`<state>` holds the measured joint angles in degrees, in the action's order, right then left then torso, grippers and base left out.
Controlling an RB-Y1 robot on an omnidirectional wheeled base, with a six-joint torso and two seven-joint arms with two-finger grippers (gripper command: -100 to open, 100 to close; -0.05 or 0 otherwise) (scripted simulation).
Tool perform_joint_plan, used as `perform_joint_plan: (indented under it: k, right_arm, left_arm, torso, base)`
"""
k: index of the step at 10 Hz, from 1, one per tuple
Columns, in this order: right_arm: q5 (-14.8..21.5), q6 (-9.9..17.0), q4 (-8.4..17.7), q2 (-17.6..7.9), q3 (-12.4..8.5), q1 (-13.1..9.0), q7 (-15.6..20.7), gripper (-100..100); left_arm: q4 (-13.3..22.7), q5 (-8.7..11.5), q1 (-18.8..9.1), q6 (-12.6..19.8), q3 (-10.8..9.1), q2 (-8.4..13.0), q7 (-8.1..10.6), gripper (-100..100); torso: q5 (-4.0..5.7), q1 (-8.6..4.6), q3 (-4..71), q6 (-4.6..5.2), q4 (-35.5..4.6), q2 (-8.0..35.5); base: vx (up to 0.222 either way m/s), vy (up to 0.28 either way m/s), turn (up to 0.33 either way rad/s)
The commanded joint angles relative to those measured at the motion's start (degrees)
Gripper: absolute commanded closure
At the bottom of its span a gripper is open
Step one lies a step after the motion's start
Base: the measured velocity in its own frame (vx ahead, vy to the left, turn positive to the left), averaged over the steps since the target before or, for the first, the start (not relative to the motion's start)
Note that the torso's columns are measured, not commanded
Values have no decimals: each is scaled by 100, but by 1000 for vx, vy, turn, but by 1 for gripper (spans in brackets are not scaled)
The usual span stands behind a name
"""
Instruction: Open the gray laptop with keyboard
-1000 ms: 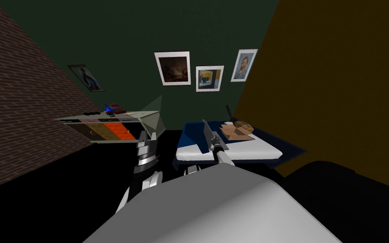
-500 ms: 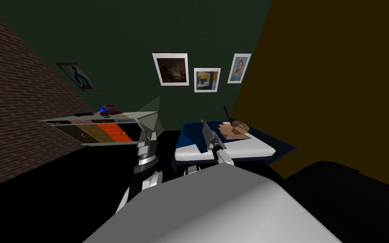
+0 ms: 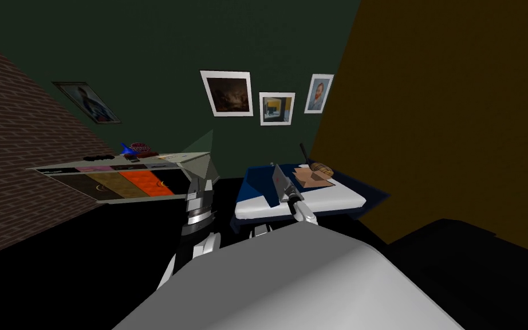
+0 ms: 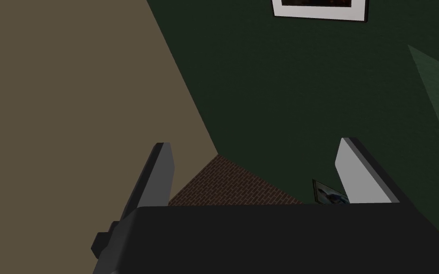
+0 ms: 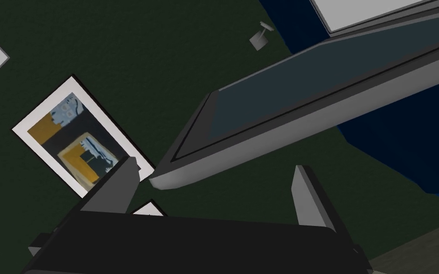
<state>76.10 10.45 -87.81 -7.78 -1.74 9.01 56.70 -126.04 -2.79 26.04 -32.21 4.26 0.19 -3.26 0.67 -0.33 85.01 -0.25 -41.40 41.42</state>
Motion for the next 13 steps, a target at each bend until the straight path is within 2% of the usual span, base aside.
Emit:
perform_joint_plan:
  k: [1,2,4,6,7,9,10,11,13]
  right_arm:
    - [-509,-351,387,88,-102,-199,435,100]
    - [-619,-351,387,88,-102,-199,594,100]
    - [-821,-351,387,88,-102,-199,603,100]
    - [-865,-351,387,88,-102,-199,603,100]
    - [-1202,-564,528,129,-255,-476,915,100]
    - [-1420,-668,667,129,-255,-476,1211,100]
    - [-1423,-668,667,129,-255,-476,1216,100]
    - [-1609,-668,667,129,-255,-476,1216,100]
    - [-1623,-668,667,129,-255,-476,1216,100]
  left_arm:
    - [0,0,1,0,-1,0,0,0]
    - [0,0,0,0,0,0,0,0]
    - [0,0,0,0,0,0,0,0]
    - [0,0,0,0,0,0,0,0]
    - [0,0,0,0,0,0,0,0]
    - [0,0,0,0,0,0,0,0]
    - [0,0,0,0,0,0,0,0]
    - [0,0,0,0,0,0,0,0]
    - [0,0,0,0,0,0,0,0]
  torso:
    - [-6,-10,1,11,-7,3]
    - [-2,-8,-2,6,-4,7]
    - [3,1,2,-5,6,-1]
    - [3,-6,8,3,8,-9]
    - [3,-12,8,3,7,-11]
    - [0,-19,0,7,-1,4]
    - [1,-9,4,-3,4,-4]
    - [-5,-1,8,-2,1,-7]
    - [-1,-3,8,4,8,-8]
  base:
    - [-23,-12,-103]
    - [-2,-11,8]
    - [0,0,0]
    - [-1,6,6]
    - [-26,-8,-191]
    - [-18,-15,-58]
    - [-6,-9,14]
    - [1,-1,19]
    - [3,2,-7]
